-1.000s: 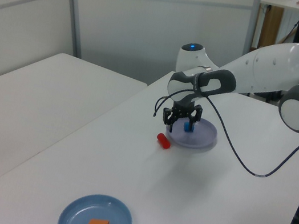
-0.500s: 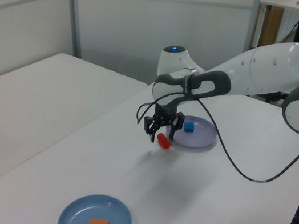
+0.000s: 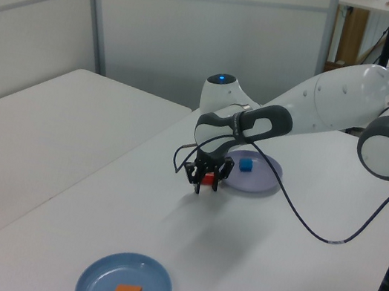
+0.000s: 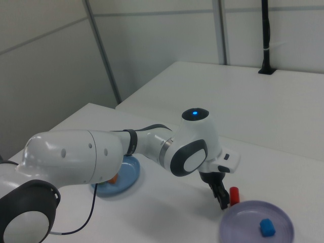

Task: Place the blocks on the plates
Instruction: 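Move to the red block beside the lavender plate and grasp it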

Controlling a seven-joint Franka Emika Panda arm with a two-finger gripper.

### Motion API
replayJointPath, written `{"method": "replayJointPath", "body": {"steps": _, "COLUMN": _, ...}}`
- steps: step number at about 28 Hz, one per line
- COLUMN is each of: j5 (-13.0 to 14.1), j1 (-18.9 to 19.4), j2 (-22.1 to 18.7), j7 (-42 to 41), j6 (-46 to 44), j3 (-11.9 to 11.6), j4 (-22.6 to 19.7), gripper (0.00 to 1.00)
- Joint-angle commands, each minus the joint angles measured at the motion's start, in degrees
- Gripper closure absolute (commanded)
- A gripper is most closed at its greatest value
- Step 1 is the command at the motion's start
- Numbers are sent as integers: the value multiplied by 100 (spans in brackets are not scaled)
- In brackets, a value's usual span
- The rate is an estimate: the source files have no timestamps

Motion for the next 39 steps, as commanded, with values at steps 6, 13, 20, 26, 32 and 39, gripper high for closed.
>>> {"method": "replayJointPath", "body": {"steps": 6, "j5": -104, "j1": 14, "j2": -83, "j7": 82, "j6": 48, "j3": 4, "j4": 182, "gripper": 29}}
{"method": "replayJointPath", "body": {"steps": 13, "j5": -69, "j1": -30, "j2": -189, "j7": -1708, "j6": 4, "j3": -66, "j4": 403, "gripper": 0}}
{"method": "replayJointPath", "body": {"steps": 20, "j5": -147, "j1": -241, "j2": -110, "j7": -3757, "j6": 65, "j3": -102, "j4": 737, "gripper": 0}}
{"method": "replayJointPath", "body": {"steps": 26, "j5": -499, "j1": -241, "j2": -31, "j7": -4339, "j6": 65, "j3": -146, "j4": 693, "gripper": 6}}
{"method": "replayJointPath", "body": {"steps": 32, "j5": -763, "j1": -180, "j2": 39, "j7": -4559, "j6": 12, "j3": -102, "j4": 509, "gripper": 7}}
{"method": "replayJointPath", "body": {"steps": 39, "j5": -754, "j1": -136, "j2": 206, "j7": -4498, "j6": 12, "j3": 100, "j4": 386, "gripper": 24}}
